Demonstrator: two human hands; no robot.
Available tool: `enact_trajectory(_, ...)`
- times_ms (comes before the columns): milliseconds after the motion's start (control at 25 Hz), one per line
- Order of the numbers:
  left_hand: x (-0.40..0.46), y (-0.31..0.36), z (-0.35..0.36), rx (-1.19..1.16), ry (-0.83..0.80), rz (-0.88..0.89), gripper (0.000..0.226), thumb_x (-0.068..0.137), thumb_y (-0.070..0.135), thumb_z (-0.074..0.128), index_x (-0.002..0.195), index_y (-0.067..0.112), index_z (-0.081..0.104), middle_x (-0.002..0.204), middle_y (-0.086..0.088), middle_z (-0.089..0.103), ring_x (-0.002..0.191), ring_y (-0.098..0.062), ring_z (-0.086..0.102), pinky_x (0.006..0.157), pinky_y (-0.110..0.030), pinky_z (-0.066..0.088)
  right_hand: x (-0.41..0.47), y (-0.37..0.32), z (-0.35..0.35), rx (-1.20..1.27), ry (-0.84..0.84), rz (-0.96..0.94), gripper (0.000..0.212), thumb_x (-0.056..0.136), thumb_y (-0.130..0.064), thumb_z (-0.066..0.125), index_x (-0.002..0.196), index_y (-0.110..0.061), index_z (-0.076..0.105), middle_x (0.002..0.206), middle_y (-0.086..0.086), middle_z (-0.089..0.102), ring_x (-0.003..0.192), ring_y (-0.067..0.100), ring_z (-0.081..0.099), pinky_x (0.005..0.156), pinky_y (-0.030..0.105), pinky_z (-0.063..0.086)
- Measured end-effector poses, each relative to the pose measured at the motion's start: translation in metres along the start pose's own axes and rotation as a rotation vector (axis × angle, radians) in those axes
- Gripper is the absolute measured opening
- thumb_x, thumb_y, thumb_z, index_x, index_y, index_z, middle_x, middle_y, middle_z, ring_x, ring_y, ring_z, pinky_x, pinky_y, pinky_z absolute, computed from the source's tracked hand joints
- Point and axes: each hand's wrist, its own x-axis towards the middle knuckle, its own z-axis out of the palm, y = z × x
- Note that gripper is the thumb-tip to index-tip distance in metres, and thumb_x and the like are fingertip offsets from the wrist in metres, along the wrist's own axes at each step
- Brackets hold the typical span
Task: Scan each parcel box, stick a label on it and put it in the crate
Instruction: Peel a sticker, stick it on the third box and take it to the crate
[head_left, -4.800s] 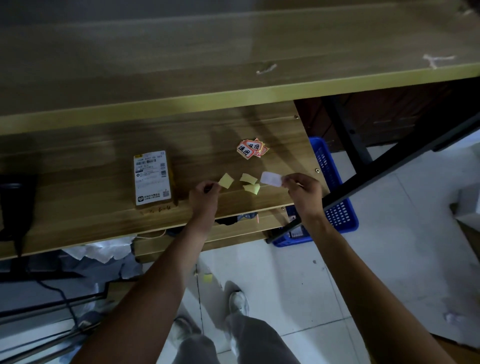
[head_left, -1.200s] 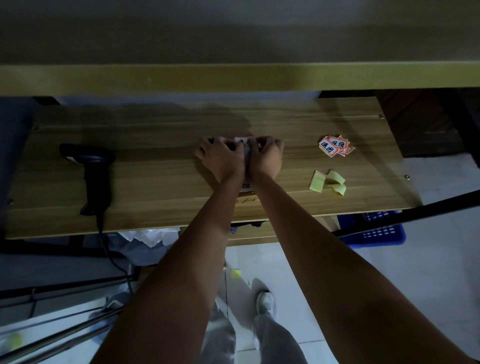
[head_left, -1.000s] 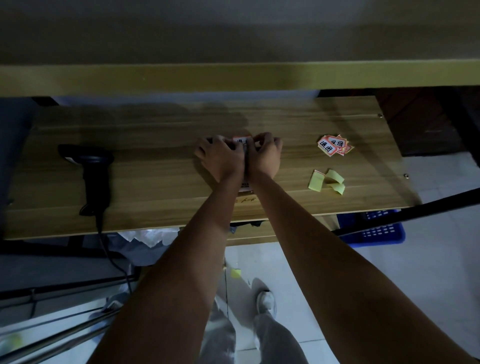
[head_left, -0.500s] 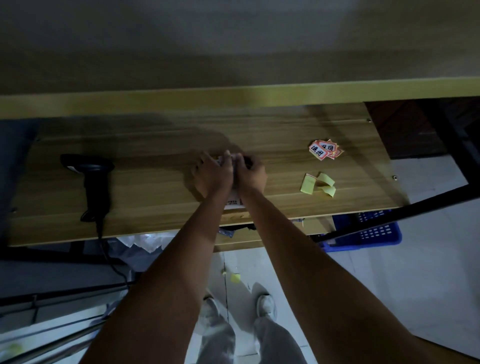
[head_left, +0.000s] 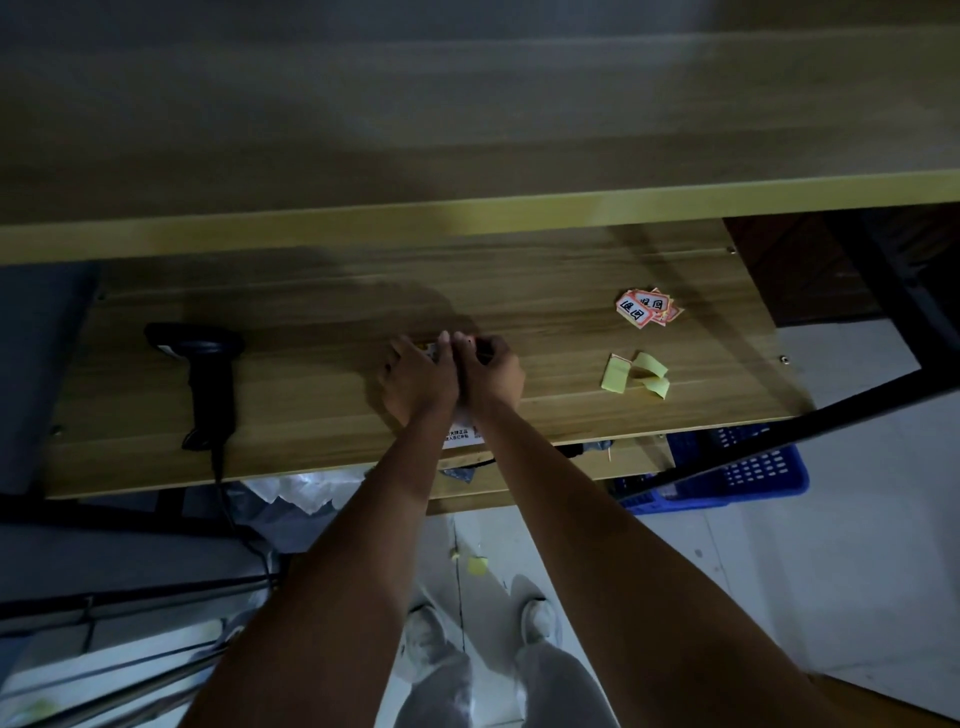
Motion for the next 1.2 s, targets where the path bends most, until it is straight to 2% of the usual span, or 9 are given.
enact_trajectory(160, 0.001, 0.000, -0.003, 0.015, -0.039, 0.017, 0.062, 0.096, 0.049, 0.042, 0.138, 0.003, 0.039, 0.141, -0.018, 0.047, 0.129, -0.038, 0.043, 0.100, -0.041, 0.036, 0.000, 0.000, -0.002, -0.054, -0.011, -0.020, 0.040, 0.092, -0.049, 0.053, 0.110, -0.016, 0.067, 0.103, 0.009, 0.072, 0.095, 0.025, 0.068, 0.080, 0.037, 0.056)
enact_trajectory(240, 0.004, -0.002, -0.005, 0.008, -0.063, 0.023, 0.059, 0.098, 0.046, 0.040, 0.138, 0.003, 0.038, 0.141, -0.019, 0.046, 0.130, -0.039, 0.042, 0.103, -0.040, 0.034, 0.000, 0.000, -0.002, -0.065, -0.009, -0.042, 0.040, 0.095, -0.048, 0.049, 0.108, -0.015, 0.066, 0.100, 0.010, 0.072, 0.093, 0.027, 0.068, 0.079, 0.040, 0.057)
enact_trajectory(360, 0.009, -0.008, -0.005, -0.051, -0.095, 0.044, 0.048, 0.100, 0.040, 0.037, 0.131, 0.003, 0.042, 0.134, -0.021, 0.051, 0.125, -0.040, 0.046, 0.101, -0.041, 0.036, -0.001, -0.001, 0.000, -0.075, 0.000, -0.043, 0.038, 0.098, -0.045, 0.041, 0.102, -0.014, 0.065, 0.092, 0.009, 0.072, 0.085, 0.027, 0.069, 0.074, 0.044, 0.058)
enact_trajectory(480, 0.010, -0.014, -0.005, -0.102, -0.115, 0.073, 0.041, 0.101, 0.036, 0.035, 0.122, 0.002, 0.046, 0.124, -0.022, 0.057, 0.119, -0.040, 0.051, 0.099, -0.043, 0.040, -0.002, -0.001, 0.000, -0.061, 0.018, -0.033, 0.042, 0.100, -0.043, 0.036, 0.097, -0.011, 0.064, 0.087, 0.011, 0.070, 0.082, 0.029, 0.068, 0.070, 0.041, 0.057)
enact_trajectory(680, 0.003, -0.011, -0.007, -0.096, -0.092, 0.102, 0.061, 0.094, 0.050, 0.045, 0.133, 0.003, 0.042, 0.133, -0.020, 0.052, 0.124, -0.038, 0.048, 0.095, -0.038, 0.040, 0.000, -0.001, -0.001, -0.072, -0.013, -0.042, 0.045, 0.088, -0.058, 0.053, 0.100, -0.017, 0.067, 0.091, 0.001, 0.072, 0.081, 0.017, 0.066, 0.070, 0.029, 0.053)
enact_trajectory(760, 0.002, -0.010, -0.007, -0.056, -0.081, 0.087, 0.062, 0.092, 0.052, 0.049, 0.134, 0.006, 0.041, 0.134, -0.018, 0.052, 0.125, -0.035, 0.046, 0.093, -0.035, 0.039, 0.001, 0.000, -0.001, -0.077, -0.014, -0.057, 0.042, 0.087, -0.057, 0.057, 0.101, -0.018, 0.067, 0.092, 0.000, 0.072, 0.083, 0.016, 0.068, 0.070, 0.028, 0.054)
enact_trajectory(840, 0.002, -0.010, -0.007, -0.047, -0.078, 0.093, 0.060, 0.093, 0.051, 0.048, 0.132, 0.007, 0.042, 0.133, -0.016, 0.053, 0.125, -0.034, 0.046, 0.093, -0.034, 0.038, 0.002, 0.000, -0.001, -0.094, -0.010, -0.073, 0.037, 0.091, -0.052, 0.053, 0.103, -0.020, 0.066, 0.094, 0.001, 0.072, 0.085, 0.019, 0.068, 0.071, 0.029, 0.055)
enact_trajectory(1040, 0.006, -0.013, -0.004, -0.044, -0.056, 0.134, 0.048, 0.099, 0.041, 0.040, 0.128, 0.003, 0.045, 0.129, -0.020, 0.056, 0.122, -0.037, 0.050, 0.097, -0.036, 0.034, 0.001, -0.004, -0.003, -0.187, -0.005, -0.112, 0.039, 0.101, -0.042, 0.038, 0.107, -0.014, 0.064, 0.096, 0.006, 0.071, 0.084, 0.023, 0.065, 0.065, 0.025, 0.042)
enact_trajectory(1200, 0.003, -0.012, -0.005, -0.090, -0.020, 0.143, 0.044, 0.100, 0.038, 0.039, 0.122, 0.001, 0.048, 0.123, -0.021, 0.058, 0.117, -0.036, 0.053, 0.093, -0.036, 0.037, 0.000, -0.002, -0.002, -0.153, 0.007, -0.103, 0.039, 0.101, -0.040, 0.037, 0.100, -0.011, 0.063, 0.088, 0.007, 0.068, 0.080, 0.023, 0.065, 0.064, 0.029, 0.049)
